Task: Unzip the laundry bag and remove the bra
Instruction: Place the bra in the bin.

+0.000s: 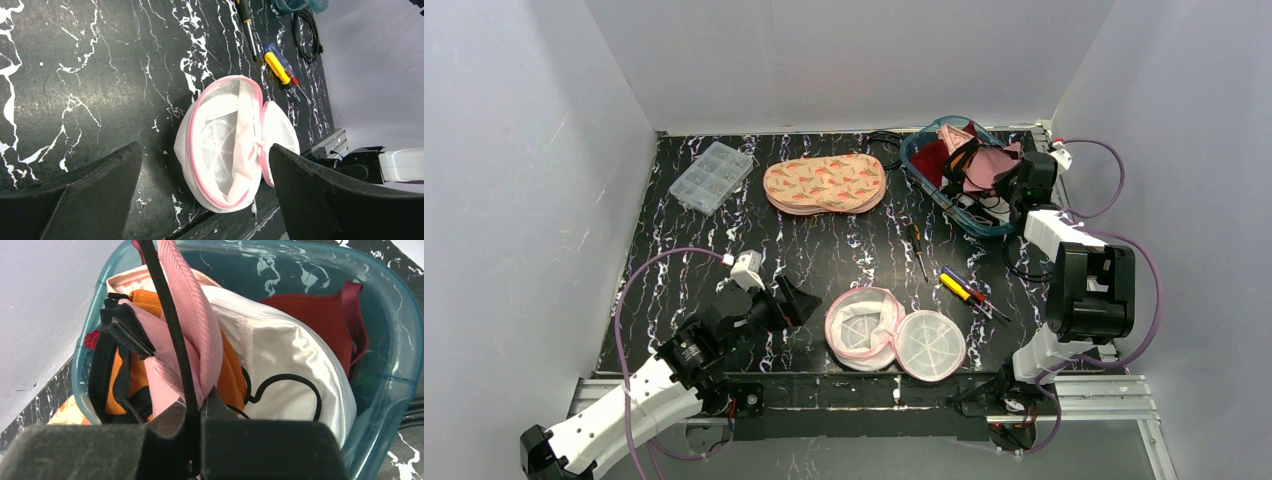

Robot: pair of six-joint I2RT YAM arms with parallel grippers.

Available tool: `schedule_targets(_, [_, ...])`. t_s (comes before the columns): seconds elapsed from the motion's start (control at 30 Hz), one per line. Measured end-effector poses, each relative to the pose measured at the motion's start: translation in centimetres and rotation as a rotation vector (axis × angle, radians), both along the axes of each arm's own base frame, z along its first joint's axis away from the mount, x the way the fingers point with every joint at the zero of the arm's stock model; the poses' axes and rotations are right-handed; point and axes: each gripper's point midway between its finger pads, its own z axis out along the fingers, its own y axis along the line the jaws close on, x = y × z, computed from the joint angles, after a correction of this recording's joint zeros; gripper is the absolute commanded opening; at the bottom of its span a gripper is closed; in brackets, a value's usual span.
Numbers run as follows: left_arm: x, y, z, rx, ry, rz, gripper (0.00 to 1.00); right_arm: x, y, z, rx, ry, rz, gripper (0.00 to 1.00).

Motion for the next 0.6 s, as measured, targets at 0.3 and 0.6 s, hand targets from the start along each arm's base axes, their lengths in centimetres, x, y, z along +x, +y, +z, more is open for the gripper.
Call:
schedule_targets(0.3, [0.0,0.1,-0.6,-0.004,0.011,0.011,0.97,-0.9,-1.0,-2.1,-0.006,0.08,-0.025,0.64])
schedule_targets(0.6, [0.2,0.2,-1.5,0.031,0.036,0.024,0.98,-3.9,-1.7,-1.3,-0.04,0.17,-0.059,0.87])
